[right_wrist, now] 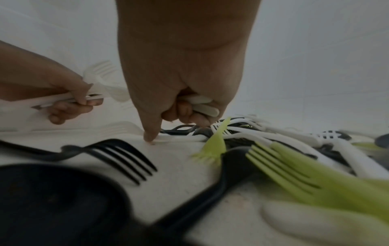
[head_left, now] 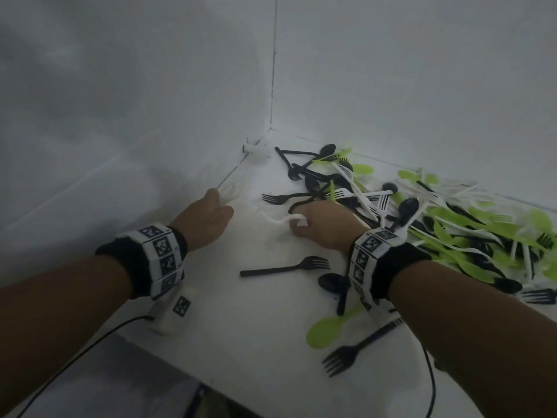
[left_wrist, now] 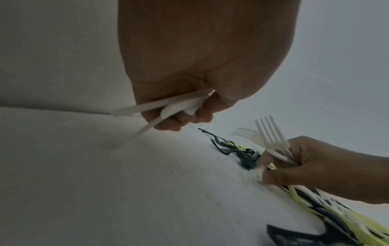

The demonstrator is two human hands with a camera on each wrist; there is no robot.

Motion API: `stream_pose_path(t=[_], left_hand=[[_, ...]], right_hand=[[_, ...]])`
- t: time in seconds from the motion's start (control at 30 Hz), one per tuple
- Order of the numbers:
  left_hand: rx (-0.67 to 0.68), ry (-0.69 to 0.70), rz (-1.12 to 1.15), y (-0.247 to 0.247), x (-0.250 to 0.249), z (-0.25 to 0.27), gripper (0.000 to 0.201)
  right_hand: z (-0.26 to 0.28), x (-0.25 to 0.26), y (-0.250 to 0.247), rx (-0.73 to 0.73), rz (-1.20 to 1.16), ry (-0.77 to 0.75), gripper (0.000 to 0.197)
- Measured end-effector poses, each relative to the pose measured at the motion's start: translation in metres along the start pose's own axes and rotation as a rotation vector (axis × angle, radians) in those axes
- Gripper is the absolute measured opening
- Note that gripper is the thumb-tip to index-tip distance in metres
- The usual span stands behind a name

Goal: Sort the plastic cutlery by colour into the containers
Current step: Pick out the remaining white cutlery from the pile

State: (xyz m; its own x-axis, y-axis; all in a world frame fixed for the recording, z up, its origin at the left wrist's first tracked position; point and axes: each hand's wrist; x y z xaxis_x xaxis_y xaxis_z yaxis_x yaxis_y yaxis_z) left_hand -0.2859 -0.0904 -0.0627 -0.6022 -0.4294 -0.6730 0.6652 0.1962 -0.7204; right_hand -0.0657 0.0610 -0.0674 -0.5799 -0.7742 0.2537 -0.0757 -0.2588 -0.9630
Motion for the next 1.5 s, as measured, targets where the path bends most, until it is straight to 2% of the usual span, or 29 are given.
stream_pose_path(t=[0.07, 0.13, 0.27, 0.33, 0.4, 0.47, 0.57, 0.63, 0.67, 0.77, 0.9, 1.03, 1.2, 1.27, 1.33, 1.5], left_hand=[[-0.011, 0.023, 0.05, -0.002, 0.001, 0.001, 0.027], [-0.026, 0.046, 0.101, -0.001, 0.001, 0.0, 0.033], [-0.044, 0.101, 0.059, 0.008, -0.008, -0.005, 0.025], [-0.023, 0.17, -0.048, 0.013, -0.02, -0.007, 0.025], [0.046, 0.252, -0.148, 0.022, -0.034, -0.011, 0.032], [0.106, 0.366, -0.225, 0.033, -0.049, -0.014, 0.031], [0.148, 0.569, -0.301, 0.051, -0.077, -0.019, 0.012], [0.185, 0.672, -0.356, 0.065, -0.098, -0.025, 0.019], [0.197, 0.709, -0.383, 0.072, -0.108, -0.029, 0.021], [0.222, 0.794, -0.502, 0.096, -0.136, -0.044, 0.023], [0.259, 0.833, -0.703, 0.119, -0.165, -0.056, 0.028], [0.288, 0.831, -0.786, 0.125, -0.175, -0.064, 0.032], [0.281, 0.91, -0.871, 0.113, -0.177, -0.063, 0.032], [0.265, 0.941, -0.875, 0.104, -0.179, -0.061, 0.029], [0.268, 0.913, -0.857, 0.094, -0.184, -0.055, 0.026], [0.212, 0.891, -0.68, 0.069, -0.187, -0.045, 0.032]], right_hand=[[-0.001, 0.001, 0.001, -0.063, -0.072, -0.003, 0.017], [-0.002, 0.005, -0.002, -0.208, -0.231, 0.021, 0.019], [-0.001, 0.01, -0.026, -0.628, -0.63, 0.282, 0.02], [0.006, 0.004, -0.041, -0.743, -0.819, 0.404, 0.023], [0.017, -0.011, -0.047, -0.746, -0.943, 0.526, 0.022], [0.033, -0.029, -0.048, -0.67, -0.971, 0.646, 0.022], [0.058, -0.057, -0.04, -0.558, -1.018, 0.768, 0.046], [0.074, -0.073, -0.034, -0.539, -1.037, 0.826, 0.057], [0.082, -0.079, -0.032, -0.536, -1.02, 0.841, 0.054], [0.109, -0.091, -0.033, -0.526, -0.878, 0.847, 0.026], [0.137, -0.095, -0.035, -0.495, -0.864, 0.848, 0.014], [0.151, -0.1, -0.033, -0.512, -0.899, 0.876, 0.023], [0.158, -0.106, -0.036, -0.558, -0.888, 0.901, 0.02], [0.16, -0.109, -0.038, -0.589, -0.924, 0.907, 0.021], [0.162, -0.113, -0.041, -0.616, -0.94, 0.924, 0.019], [0.167, -0.118, -0.048, -0.703, -0.987, 0.955, 0.013]])
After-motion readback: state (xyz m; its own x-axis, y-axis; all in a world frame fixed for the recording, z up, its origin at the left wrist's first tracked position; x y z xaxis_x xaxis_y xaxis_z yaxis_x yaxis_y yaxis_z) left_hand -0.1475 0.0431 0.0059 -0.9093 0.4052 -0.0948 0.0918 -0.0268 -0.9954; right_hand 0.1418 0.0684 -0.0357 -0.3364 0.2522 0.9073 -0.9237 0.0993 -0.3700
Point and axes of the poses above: each hand's wrist, its own z-axis away from the middle knuckle, its own y-axis out of the palm, x = y × z, and after that the axes turned 4 degrees about y, right-handed
